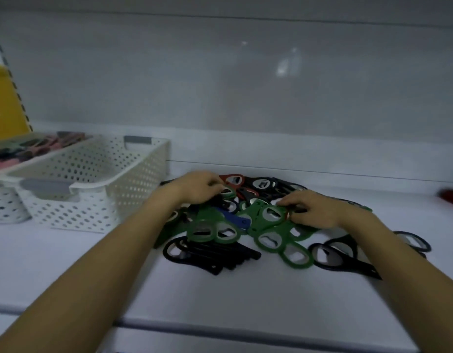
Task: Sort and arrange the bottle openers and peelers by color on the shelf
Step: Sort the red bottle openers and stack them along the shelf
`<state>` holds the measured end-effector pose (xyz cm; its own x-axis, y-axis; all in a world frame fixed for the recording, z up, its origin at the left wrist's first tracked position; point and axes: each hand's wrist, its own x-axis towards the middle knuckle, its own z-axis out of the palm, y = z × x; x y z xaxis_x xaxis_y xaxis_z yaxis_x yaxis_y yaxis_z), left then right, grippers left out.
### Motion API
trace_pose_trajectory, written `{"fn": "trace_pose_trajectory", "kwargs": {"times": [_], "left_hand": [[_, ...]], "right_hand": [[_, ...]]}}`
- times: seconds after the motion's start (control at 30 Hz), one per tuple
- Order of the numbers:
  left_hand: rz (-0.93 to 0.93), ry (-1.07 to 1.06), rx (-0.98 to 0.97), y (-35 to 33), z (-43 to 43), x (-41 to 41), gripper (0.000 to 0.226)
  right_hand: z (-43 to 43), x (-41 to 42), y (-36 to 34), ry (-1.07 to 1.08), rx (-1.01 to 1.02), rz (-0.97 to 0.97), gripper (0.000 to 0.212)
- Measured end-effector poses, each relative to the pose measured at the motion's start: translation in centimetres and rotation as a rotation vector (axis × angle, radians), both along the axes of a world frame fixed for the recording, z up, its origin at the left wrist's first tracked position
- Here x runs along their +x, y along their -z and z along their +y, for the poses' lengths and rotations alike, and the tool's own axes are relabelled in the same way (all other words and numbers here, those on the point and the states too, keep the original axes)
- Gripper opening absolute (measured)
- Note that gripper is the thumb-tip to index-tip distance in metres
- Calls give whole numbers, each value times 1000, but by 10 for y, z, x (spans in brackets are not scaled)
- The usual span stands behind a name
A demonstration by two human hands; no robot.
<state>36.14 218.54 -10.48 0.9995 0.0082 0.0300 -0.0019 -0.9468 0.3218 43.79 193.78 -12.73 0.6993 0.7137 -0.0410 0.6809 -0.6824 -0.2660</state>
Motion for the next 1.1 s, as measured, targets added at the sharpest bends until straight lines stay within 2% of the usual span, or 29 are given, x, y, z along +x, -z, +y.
{"fn": "trace_pose_trajectory", "kwargs": {"times": [0.1, 0.17, 0.23, 0.3, 0.37, 0.43, 0.47, 0.53, 0.57, 0.67, 0.7, 0.8, 0.97, 1.03, 1.1], "left_hand": [[100, -128, 113, 15, 28, 19, 58], [215, -127, 120, 30, 26, 23, 63], [252, -59, 94, 35, 12, 20, 61], [190, 10, -70, 27, 0, 13, 56], [21, -64, -202, 19, 8, 13, 47], [-120, -269, -95, 19, 30, 15, 36], [-103, -350, 2, 23, 40, 15, 32], [36, -375, 117, 30, 49, 10, 31], [65, -343, 109, 32, 50, 9, 32], [-1, -216, -57, 30, 48, 4, 37], [-25, -198, -109, 28, 47, 4, 35], [-85, -249, -178, 31, 51, 8, 9], [-184, -455, -229, 29, 44, 18, 23], [-154, -488, -227, 25, 41, 22, 35], [-94, -500, -233, 22, 41, 24, 37]], "right_hand": [[1, 2, 0, -41, -23, -67, 36], [0, 6, 1, -64, -19, -80, 31], [0, 10, 2, -55, 2, -50, 28], [-1, 12, 3, -43, 59, -12, 24], [-3, 12, 6, -28, 104, -16, 19], [-4, 12, 9, -14, 158, -26, 12], [-5, 12, 10, 2, 183, -31, 10], [-4, 12, 12, 26, 223, -69, 17], [-4, 12, 11, 37, 237, -104, 20], [0, 7, 8, 104, 278, -193, 13], [0, 6, 8, 124, 282, -211, 19], [0, 4, 8, 148, 325, -243, 20], [-1, 3, 8, 156, 371, -296, 12], [-2, 0, 7, 211, 431, -318, 10], [-2, -4, 5, 260, 556, -290, 7]]}}
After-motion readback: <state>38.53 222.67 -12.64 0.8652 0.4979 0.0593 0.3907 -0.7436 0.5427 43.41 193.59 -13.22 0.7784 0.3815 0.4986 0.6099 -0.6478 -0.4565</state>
